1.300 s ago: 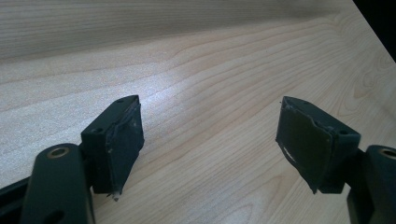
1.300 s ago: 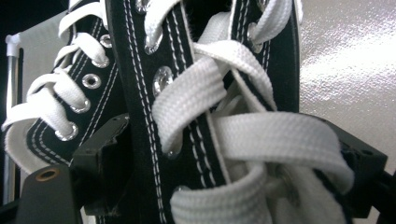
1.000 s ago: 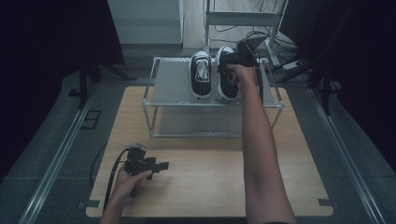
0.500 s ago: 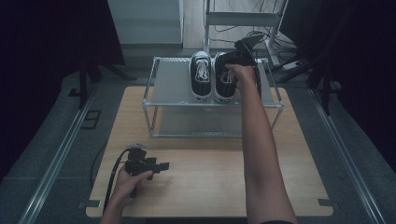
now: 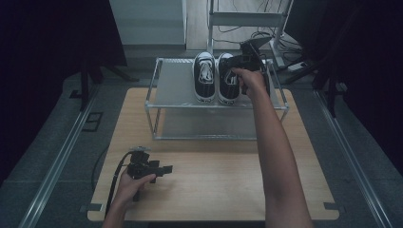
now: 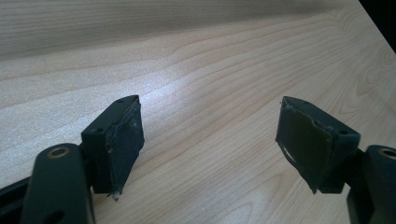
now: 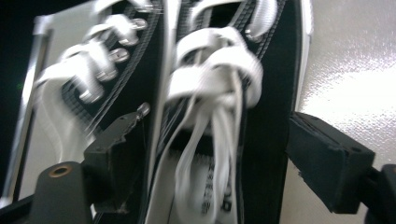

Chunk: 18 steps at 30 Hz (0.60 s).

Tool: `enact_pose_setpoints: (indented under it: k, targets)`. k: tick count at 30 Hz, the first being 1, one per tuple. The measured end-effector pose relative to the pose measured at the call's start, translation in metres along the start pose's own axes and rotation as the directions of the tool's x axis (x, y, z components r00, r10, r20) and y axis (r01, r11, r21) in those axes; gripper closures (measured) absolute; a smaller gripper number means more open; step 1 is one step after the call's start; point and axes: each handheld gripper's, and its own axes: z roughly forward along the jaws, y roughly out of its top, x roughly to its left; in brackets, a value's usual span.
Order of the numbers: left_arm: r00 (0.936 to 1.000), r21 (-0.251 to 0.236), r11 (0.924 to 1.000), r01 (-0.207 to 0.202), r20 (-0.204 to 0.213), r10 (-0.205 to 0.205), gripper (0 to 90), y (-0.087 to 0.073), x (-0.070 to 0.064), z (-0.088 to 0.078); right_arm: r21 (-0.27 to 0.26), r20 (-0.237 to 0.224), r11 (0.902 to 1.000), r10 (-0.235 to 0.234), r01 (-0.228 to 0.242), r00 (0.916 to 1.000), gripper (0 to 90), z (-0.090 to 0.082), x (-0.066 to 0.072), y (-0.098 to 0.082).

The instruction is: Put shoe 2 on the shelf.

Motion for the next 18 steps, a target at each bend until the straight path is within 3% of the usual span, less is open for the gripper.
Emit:
enact_pose_setpoints:
  k: [8,18]
  targets:
    - [1.0000,0.002,1.0000,-0.009,0.000,0.009,23.0,0.000,-0.002,0.000,-0.072,-0.090,0.9916,-0.114,0.107,0.9895,22.0,-0.027,-0.003,-0.024]
    - [0.9999,0.014,0.9999,-0.008,-0.010,0.008,23.0,-0.002,-0.003,0.004,-0.148,-0.188,0.9675,-0.231,0.205,0.9546,24.1,-0.057,-0.018,-0.063]
